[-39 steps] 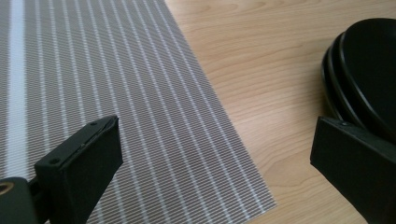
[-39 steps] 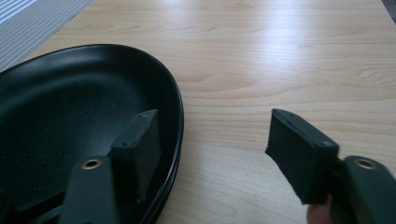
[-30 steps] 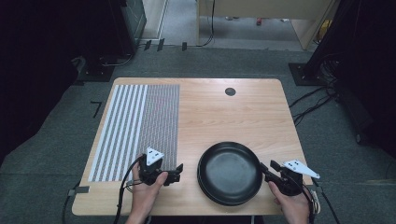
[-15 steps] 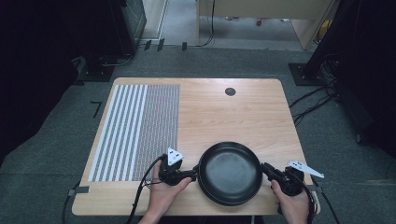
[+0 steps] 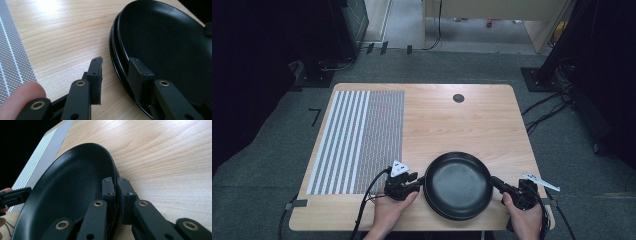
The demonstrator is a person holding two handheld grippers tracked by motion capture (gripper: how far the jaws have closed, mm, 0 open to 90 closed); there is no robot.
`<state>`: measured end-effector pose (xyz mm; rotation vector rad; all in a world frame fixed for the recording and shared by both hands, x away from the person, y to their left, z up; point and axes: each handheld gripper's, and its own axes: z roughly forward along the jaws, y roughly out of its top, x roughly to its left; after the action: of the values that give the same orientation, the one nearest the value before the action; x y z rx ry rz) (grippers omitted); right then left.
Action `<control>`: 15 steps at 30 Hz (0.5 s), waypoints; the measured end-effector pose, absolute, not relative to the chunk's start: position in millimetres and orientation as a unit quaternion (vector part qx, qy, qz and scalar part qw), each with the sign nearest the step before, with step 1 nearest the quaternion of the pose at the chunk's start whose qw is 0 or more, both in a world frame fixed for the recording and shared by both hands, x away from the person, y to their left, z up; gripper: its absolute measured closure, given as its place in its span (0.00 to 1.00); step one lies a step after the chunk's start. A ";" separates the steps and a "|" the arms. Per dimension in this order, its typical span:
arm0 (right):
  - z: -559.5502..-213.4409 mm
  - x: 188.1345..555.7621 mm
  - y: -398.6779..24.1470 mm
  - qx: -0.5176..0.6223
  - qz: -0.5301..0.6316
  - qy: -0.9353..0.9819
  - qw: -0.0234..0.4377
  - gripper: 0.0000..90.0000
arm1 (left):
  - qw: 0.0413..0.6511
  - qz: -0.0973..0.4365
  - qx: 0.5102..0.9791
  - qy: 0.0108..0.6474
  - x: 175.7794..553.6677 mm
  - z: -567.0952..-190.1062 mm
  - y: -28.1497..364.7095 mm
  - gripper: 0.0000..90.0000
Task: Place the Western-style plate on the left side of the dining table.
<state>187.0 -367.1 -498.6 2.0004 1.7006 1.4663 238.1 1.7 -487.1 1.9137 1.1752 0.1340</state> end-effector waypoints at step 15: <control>-500.5 189.0 -362.2 0.669 0.496 0.552 0.049 0.96 | 0.445 0.020 0.765 0.465 236.8 -488.1 -0.1 0.66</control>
<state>189.0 -362.2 -500.5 2.0388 1.6809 1.5109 236.8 -0.1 -488.1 1.8964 1.1527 0.0497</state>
